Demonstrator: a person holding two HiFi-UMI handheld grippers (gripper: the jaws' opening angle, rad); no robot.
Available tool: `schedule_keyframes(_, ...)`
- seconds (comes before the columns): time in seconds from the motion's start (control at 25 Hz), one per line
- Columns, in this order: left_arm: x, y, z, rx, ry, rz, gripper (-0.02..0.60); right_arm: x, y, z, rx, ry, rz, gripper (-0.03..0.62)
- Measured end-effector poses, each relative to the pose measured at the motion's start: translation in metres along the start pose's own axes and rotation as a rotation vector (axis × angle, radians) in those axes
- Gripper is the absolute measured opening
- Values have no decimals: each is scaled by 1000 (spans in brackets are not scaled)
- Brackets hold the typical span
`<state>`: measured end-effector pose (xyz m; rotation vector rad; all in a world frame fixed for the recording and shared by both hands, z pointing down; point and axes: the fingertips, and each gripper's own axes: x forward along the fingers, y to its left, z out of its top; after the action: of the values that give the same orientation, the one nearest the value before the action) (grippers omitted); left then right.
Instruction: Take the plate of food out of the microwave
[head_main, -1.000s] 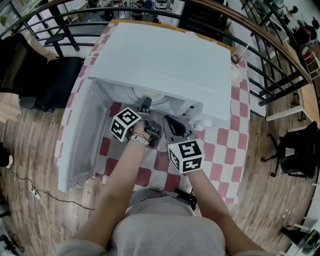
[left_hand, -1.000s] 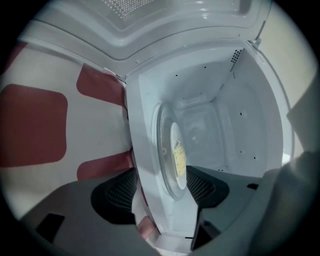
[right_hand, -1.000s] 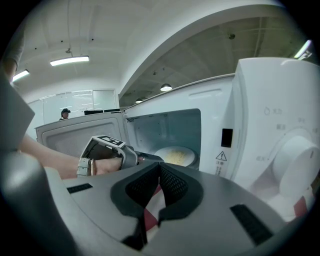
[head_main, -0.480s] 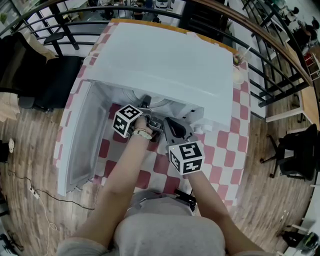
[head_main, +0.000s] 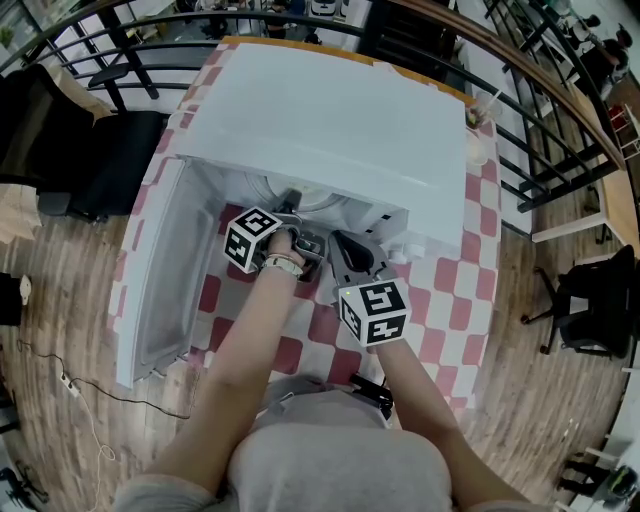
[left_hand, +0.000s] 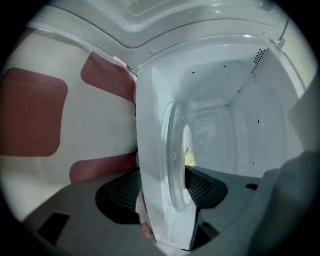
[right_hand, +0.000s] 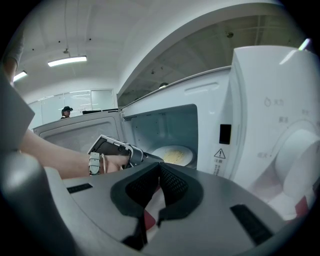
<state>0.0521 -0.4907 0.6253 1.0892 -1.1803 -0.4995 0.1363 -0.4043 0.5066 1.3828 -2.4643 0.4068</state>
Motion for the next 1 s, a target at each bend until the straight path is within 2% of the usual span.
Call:
schedule_keyframes(0.6,-18,4,-2,-12,6,25,209,-11,9,7,-18,-17,-6,25)
schedule_keyframes(1.0,-28,0,-2,-5,6,23,135,-18,18,12,-33,-28,-5,25)
